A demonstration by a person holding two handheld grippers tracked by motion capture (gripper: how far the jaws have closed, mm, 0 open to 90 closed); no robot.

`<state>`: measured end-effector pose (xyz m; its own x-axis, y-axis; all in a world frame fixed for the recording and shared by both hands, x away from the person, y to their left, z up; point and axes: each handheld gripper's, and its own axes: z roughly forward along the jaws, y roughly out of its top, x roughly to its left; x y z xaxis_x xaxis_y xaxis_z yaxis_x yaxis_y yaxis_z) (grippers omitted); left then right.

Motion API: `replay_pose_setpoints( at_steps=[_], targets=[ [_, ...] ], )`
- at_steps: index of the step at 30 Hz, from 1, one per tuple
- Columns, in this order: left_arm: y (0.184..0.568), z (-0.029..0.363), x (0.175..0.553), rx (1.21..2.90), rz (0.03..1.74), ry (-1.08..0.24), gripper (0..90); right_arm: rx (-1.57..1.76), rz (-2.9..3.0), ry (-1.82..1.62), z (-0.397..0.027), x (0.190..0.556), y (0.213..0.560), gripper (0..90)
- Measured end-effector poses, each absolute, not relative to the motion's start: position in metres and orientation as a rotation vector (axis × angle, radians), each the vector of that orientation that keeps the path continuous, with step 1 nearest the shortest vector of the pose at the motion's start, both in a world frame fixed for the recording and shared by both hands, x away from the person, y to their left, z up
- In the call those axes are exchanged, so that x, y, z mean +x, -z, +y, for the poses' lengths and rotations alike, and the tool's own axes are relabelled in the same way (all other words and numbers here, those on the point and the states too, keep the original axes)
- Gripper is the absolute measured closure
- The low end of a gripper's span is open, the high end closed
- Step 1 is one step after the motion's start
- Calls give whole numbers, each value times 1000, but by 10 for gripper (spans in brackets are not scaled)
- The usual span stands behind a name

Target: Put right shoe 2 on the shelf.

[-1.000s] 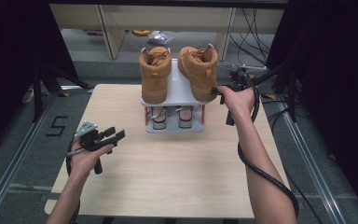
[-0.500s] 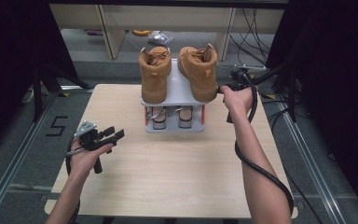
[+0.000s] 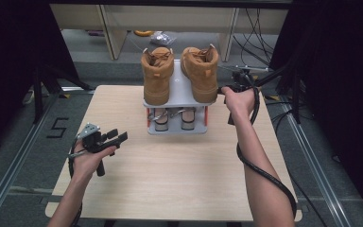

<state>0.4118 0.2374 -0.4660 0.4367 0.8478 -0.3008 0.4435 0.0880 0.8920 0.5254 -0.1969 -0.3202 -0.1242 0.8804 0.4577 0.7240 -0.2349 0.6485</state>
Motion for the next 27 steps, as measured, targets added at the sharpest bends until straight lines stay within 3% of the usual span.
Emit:
replay_pose_setpoints(
  at_steps=[4,18,27],
  targets=[
    [463,239,409,1535,1180,-448,469,1913,1853,-1158,-184,529,314,900],
    [461,244,409,1518,1183,-460,470,1860,1878,-1198,-174,532,322,900],
    [461,245,409,1515,1191,-461,467,1894,1851,-1165,-184,524,323,872]
  ],
)
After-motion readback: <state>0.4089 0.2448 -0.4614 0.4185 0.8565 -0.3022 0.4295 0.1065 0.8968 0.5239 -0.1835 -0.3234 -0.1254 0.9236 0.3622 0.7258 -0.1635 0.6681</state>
